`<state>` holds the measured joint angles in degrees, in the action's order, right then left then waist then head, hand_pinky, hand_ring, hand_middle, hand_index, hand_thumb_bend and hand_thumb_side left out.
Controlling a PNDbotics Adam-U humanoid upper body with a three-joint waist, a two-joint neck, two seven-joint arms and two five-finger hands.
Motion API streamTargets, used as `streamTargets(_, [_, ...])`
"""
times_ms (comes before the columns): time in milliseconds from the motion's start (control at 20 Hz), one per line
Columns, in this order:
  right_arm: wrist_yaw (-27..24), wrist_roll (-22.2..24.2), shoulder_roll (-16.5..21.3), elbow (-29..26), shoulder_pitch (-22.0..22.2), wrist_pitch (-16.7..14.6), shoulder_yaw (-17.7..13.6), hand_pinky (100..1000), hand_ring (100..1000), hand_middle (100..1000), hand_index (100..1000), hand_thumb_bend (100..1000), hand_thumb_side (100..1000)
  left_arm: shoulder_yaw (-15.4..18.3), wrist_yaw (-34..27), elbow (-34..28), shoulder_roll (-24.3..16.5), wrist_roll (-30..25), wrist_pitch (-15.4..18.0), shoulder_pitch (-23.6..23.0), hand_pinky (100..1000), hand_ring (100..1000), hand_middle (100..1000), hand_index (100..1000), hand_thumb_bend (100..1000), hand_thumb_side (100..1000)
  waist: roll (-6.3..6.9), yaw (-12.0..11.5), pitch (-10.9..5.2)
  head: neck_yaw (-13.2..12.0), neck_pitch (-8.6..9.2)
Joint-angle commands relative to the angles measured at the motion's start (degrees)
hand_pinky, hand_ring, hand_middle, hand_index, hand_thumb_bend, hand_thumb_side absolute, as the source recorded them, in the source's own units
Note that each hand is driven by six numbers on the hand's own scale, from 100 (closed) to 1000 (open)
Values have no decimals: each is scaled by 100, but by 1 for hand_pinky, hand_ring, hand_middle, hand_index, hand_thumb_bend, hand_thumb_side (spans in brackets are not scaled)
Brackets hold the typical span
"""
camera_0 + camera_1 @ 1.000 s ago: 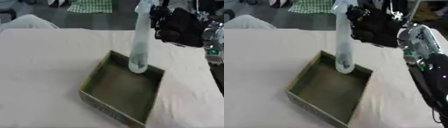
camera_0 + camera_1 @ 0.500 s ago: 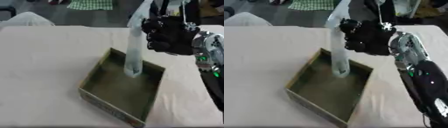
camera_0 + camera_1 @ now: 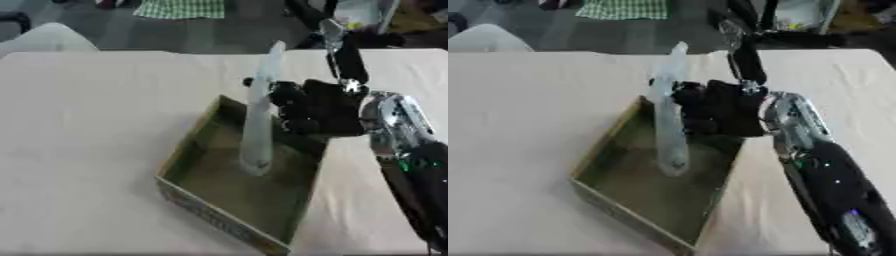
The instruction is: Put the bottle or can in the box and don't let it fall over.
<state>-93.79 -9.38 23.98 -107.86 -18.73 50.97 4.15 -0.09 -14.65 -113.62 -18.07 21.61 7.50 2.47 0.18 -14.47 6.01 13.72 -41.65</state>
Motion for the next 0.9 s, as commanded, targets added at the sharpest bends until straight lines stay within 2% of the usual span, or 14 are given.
streamTargets(50, [143,-58,-27,76,-3,94,52,100,100,217,999,641,1000,66,12,-97,-61,14,9,40,1000,1000,992,742,756,636,10,-4,-29,-5,82])
streamTargets(600, [386,-383,-106,521,187,100,194,100,100,161,973,574,1000,64,15,-97,-54,4,9,55,1000,1000,992,742,755,636,5,17,-10,-34,77])
streamTargets(700, [436,-405,-23,515,272,100,119,100,100,173,980,555,1000,69,18,-97,-58,6,8,49,1000,1000,992,742,755,637,-2,40,-20,-68,55])
streamTargets(900, [571,-242,293,425,472,98,-224,100,100,201,996,528,1000,95,34,-97,-72,32,12,16,1000,1000,992,742,755,637,-11,85,-57,-143,33])
